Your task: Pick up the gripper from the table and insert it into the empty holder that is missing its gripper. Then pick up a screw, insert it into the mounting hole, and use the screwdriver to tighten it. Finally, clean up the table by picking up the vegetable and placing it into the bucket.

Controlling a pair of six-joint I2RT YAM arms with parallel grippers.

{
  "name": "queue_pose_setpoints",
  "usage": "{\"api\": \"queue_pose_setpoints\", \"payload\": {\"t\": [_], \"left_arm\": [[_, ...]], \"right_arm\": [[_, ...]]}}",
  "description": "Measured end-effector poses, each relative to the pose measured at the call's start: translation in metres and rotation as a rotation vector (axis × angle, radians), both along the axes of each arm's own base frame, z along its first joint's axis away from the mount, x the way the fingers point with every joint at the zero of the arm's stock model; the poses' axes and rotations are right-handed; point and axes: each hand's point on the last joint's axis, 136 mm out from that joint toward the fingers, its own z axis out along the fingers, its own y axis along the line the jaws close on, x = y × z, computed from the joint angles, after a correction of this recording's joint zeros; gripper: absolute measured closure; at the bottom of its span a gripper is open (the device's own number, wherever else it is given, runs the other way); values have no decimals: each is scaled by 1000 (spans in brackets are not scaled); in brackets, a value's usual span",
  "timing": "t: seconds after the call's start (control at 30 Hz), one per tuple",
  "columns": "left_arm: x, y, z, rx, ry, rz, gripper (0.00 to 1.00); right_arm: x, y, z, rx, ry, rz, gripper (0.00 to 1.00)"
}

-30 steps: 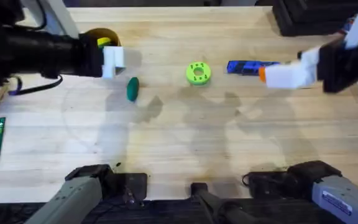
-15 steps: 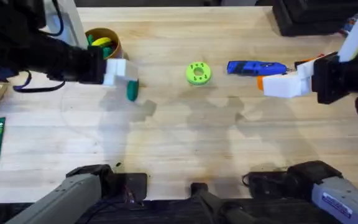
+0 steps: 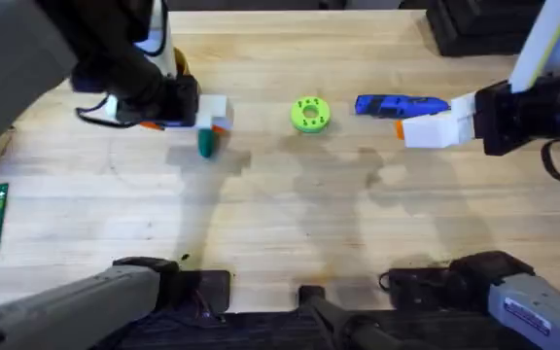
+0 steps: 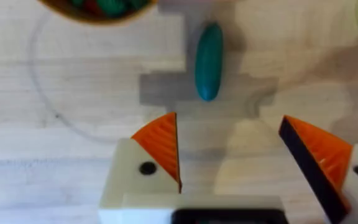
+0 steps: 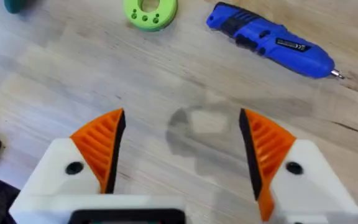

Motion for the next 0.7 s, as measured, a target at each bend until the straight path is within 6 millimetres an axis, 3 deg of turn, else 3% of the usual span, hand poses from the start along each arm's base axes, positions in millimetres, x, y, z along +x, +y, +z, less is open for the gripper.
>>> {"api": "queue_pose_setpoints", "payload": {"t": [0.13,0.5,0.7], "left_arm": [[16,-1,-17,0,-9,10,15],[14,-1,-60,3,24,16,15],[26,-2,-80,7,43,7,15]], "right_arm": [[1,0,-1,-1,5,-1,12],[1,0,-1,0,7,-3,11],[1,0,-1,0,7,-3,12]]}}
